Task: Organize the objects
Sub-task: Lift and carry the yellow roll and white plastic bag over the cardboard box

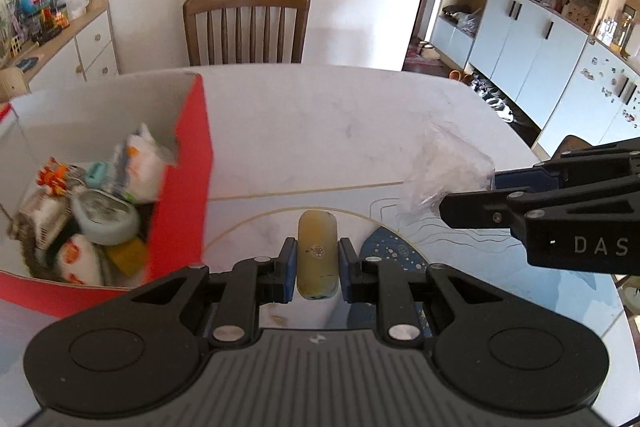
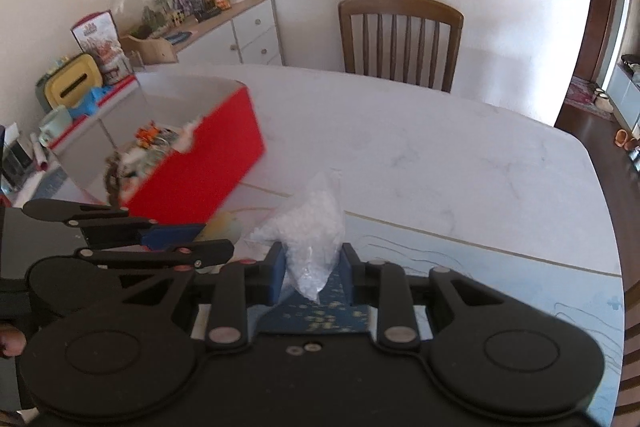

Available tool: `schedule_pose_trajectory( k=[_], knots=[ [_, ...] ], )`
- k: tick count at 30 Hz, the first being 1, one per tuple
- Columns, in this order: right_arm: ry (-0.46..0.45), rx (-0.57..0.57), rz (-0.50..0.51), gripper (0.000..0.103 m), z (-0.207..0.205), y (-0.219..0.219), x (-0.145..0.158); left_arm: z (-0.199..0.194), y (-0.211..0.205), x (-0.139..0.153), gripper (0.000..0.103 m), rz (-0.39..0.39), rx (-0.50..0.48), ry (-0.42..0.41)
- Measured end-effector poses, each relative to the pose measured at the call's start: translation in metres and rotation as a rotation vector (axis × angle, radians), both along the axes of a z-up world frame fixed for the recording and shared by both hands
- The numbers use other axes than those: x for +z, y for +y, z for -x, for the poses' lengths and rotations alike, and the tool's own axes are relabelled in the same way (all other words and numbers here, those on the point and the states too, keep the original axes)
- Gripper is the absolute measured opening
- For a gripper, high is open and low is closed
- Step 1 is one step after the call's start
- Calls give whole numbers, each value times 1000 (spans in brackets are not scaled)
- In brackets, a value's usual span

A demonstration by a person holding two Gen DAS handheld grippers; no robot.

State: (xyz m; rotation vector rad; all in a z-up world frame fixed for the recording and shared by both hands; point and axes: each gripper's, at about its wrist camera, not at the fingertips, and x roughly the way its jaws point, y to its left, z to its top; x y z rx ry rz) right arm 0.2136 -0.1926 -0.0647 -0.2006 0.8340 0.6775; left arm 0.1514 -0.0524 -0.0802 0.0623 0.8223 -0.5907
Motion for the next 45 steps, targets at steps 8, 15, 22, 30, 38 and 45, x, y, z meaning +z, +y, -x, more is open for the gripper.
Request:
schedule_pose_trajectory(
  k=[8, 15, 22, 30, 38, 45],
  knots=[
    [-33, 4, -28, 27, 32, 36, 26, -3, 56, 33, 21, 24, -17, -36],
    [-41, 31, -43, 27, 49, 80, 38, -14, 105, 52, 21, 47, -3, -73],
    [-47, 63, -44, 27, 59, 127, 39, -37, 147, 55, 21, 45, 37, -92],
    [-59, 78, -23, 27, 52, 176, 29, -74, 194, 49, 21, -3, 86, -111],
    [-26, 63, 42, 27, 29, 208, 0, -117, 214, 24, 21, -90, 111, -90],
    [-16, 83, 121, 28, 21, 231, -25, -154, 217, -9, 21, -163, 127, -41]
  ],
)
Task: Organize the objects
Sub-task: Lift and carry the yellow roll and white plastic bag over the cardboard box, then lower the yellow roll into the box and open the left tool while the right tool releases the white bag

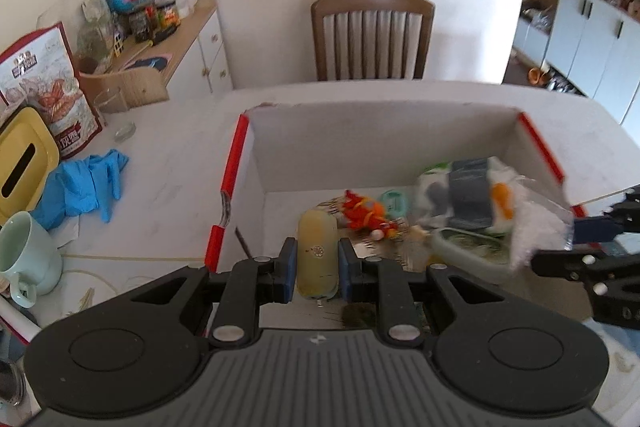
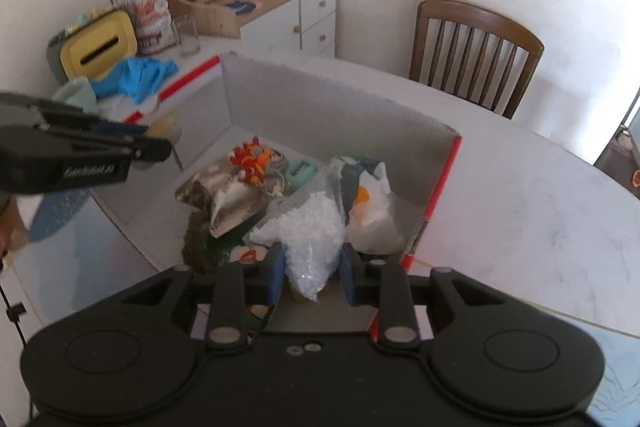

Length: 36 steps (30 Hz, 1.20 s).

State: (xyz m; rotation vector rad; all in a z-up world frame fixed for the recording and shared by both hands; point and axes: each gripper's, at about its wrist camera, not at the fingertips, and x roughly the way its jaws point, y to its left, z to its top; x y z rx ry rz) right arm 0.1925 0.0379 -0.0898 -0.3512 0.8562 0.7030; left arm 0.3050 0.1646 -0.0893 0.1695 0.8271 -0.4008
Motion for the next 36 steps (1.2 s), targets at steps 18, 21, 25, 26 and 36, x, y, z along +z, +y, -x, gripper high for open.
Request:
schedule_pose_trajectory(
  k=[18, 21, 25, 26, 36],
  knots=[
    [44, 12, 9, 38, -6, 2, -15, -25, -18, -34, 21, -86, -65, 114],
    [37, 19, -4, 44, -3, -1, -12, -24, -17, -33, 21, -87, -58, 117],
    [24, 23, -17, 50, 0, -5, -5, -24, -15, -31, 21, -88, -41, 120],
    [21, 21, -21, 51, 1, -6, -4, -23, -14, -30, 22, -89, -37, 120],
    [-10, 26, -91, 55, 11, -17, 21, -1, -4, -7, 38, -22, -21, 85]
  ],
)
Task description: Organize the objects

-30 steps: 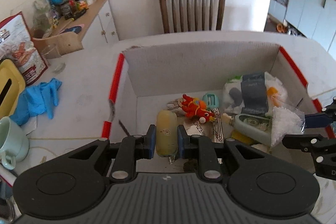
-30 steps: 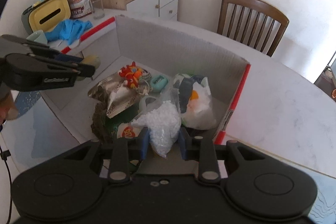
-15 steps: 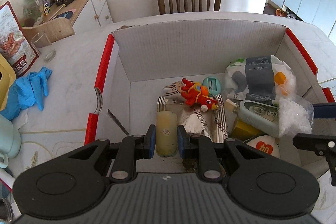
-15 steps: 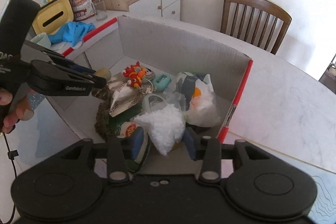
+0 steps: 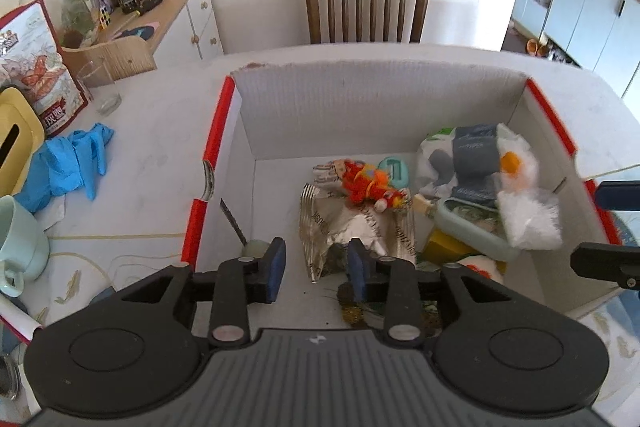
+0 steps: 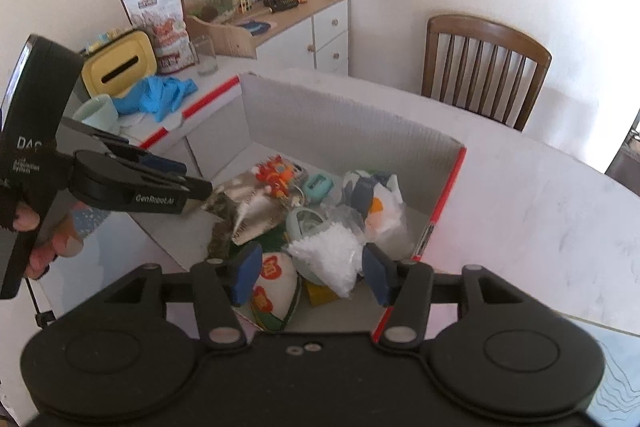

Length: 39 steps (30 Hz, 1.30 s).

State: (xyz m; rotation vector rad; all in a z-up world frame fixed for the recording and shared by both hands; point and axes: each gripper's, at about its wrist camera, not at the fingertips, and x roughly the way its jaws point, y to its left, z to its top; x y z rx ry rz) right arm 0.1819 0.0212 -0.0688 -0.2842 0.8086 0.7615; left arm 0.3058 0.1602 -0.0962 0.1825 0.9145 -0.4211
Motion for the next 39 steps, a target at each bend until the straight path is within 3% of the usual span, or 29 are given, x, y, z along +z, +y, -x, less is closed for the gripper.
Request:
schedule_pose_trajectory(
  k=[2, 3, 9, 15, 25, 29, 32, 39],
  knots=[
    [-13, 1, -12, 57, 4, -2, 6, 7, 2, 9, 59, 18, 2, -25],
    [-17, 1, -18, 57, 5, -3, 9, 13, 3, 14, 62, 31, 2, -47],
    [-35, -3, -69, 60, 14, -11, 25, 36, 5, 39, 64, 87, -11, -99],
    [-50, 2, -113, 65, 23, -24, 38, 61, 7, 59, 78, 135, -24, -146],
    [-96, 7, -187, 84, 40, -48, 54, 92, 8, 81, 91, 186, -1, -229],
    [-117, 11, -221, 95, 46, -55, 60, 102, 7, 88, 100, 213, 0, -250],
    [-127, 4, -249, 102, 49, -61, 63, 110, 5, 93, 102, 213, -7, -273],
    [-115, -1, -287, 102, 57, -74, 64, 130, -1, 97, 103, 215, -18, -287]
  ],
)
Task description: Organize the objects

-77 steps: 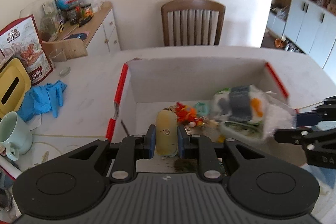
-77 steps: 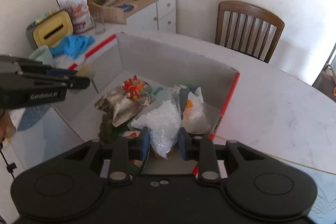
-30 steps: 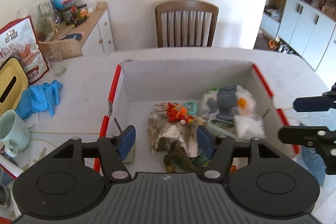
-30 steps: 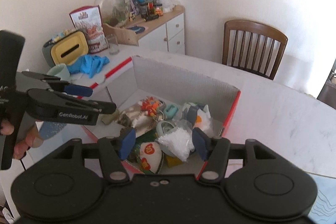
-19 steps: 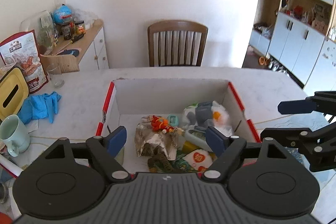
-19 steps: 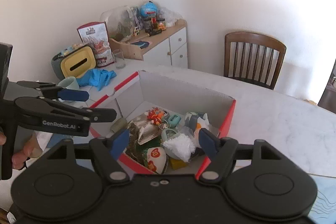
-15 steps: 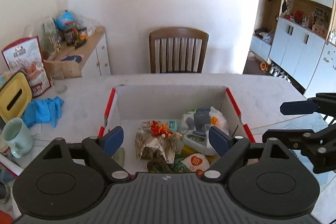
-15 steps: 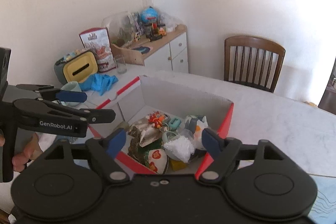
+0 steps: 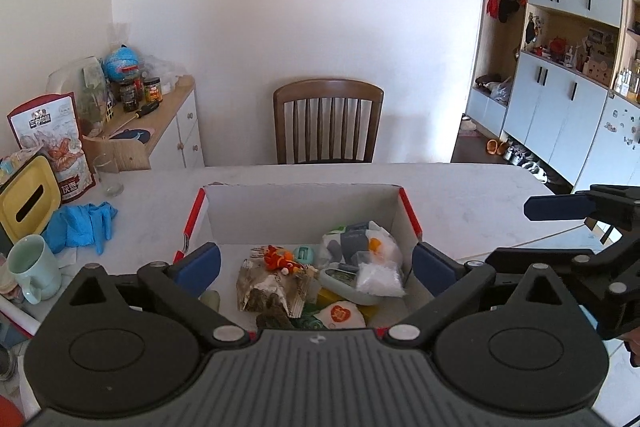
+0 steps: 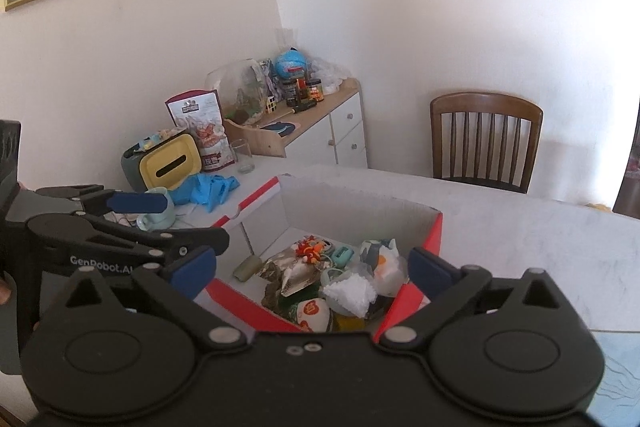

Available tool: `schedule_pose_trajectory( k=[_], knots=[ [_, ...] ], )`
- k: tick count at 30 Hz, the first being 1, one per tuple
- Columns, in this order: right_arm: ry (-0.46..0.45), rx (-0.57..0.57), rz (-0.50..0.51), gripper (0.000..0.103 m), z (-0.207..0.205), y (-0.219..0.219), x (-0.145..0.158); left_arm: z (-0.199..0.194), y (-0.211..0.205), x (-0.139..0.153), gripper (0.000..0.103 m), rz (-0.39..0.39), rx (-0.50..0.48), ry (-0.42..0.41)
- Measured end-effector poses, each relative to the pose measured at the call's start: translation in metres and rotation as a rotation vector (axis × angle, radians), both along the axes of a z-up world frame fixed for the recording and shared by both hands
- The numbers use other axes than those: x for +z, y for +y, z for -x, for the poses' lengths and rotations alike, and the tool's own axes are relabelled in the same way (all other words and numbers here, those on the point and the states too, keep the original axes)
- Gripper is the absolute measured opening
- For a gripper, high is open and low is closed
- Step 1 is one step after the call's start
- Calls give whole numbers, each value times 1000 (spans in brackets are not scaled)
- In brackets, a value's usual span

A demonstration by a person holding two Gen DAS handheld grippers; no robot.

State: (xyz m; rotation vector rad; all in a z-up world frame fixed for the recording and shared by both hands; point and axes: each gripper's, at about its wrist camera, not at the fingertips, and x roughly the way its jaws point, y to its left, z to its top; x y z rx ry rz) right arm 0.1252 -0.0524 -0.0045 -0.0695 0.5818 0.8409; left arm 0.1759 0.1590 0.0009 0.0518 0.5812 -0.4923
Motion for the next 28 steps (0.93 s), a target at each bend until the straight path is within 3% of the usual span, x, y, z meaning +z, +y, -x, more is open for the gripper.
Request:
schedule_pose_trajectory(
  k=[28],
  knots=[
    [18, -35, 0, 102, 11, -33, -11, 27, -21, -1, 103, -9, -13, -3]
  ],
)
